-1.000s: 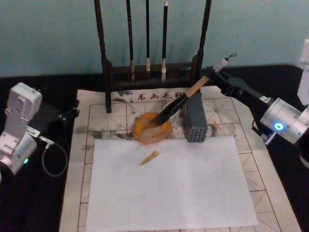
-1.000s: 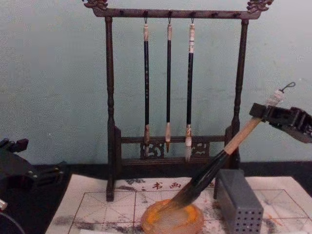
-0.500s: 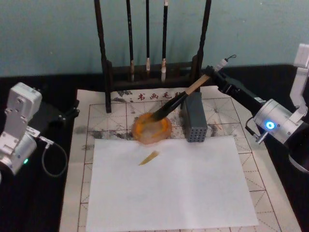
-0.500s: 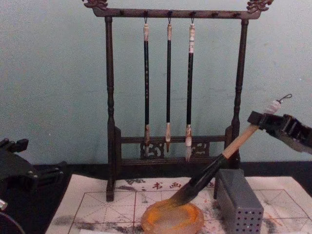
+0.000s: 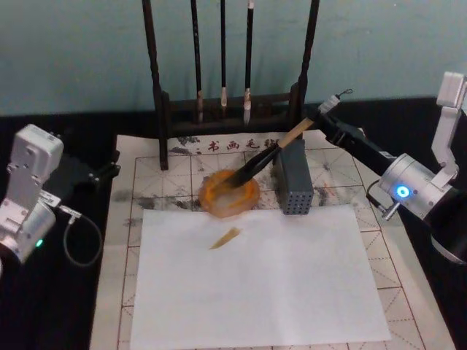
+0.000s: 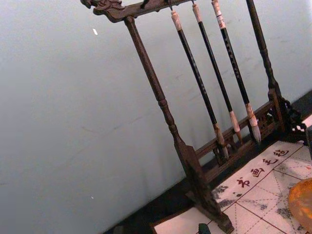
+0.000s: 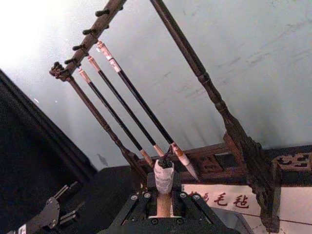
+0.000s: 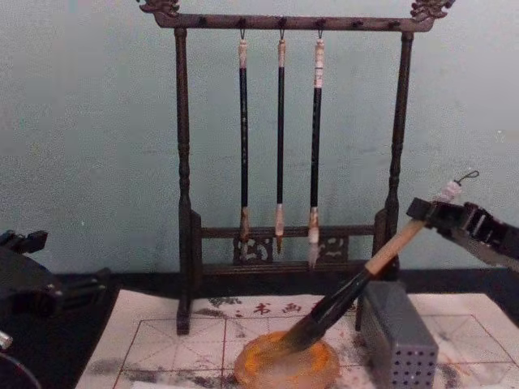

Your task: Pick up the brush from the inkstone, write on the paper, then place the brush back to its original position.

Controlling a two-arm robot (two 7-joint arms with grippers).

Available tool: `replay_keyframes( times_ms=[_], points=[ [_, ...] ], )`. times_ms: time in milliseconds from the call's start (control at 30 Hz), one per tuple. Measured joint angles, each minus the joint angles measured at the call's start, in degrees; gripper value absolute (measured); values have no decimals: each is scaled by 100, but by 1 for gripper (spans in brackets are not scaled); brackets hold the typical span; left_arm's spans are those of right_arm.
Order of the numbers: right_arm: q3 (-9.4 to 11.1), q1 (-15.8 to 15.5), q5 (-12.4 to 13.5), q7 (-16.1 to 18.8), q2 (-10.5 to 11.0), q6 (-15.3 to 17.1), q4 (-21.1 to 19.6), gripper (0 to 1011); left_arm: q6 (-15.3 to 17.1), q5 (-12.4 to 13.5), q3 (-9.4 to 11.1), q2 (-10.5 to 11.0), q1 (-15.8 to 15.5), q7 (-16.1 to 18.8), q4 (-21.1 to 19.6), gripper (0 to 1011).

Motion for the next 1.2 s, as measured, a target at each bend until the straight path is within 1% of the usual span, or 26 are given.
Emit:
replay_keyframes(
  times_ms=[300,700,1200],
  points=[
    [20,0,123,-43,-40,163,49,182,0,0,0,0,0,0,0,1001],
    [-24,16,178,-81,-36,253,169,182,0,0,0,0,0,0,0,1001],
    [-36,17,234,-175,-13,360,224,182,0,0,0,0,0,0,0,1001]
  ],
)
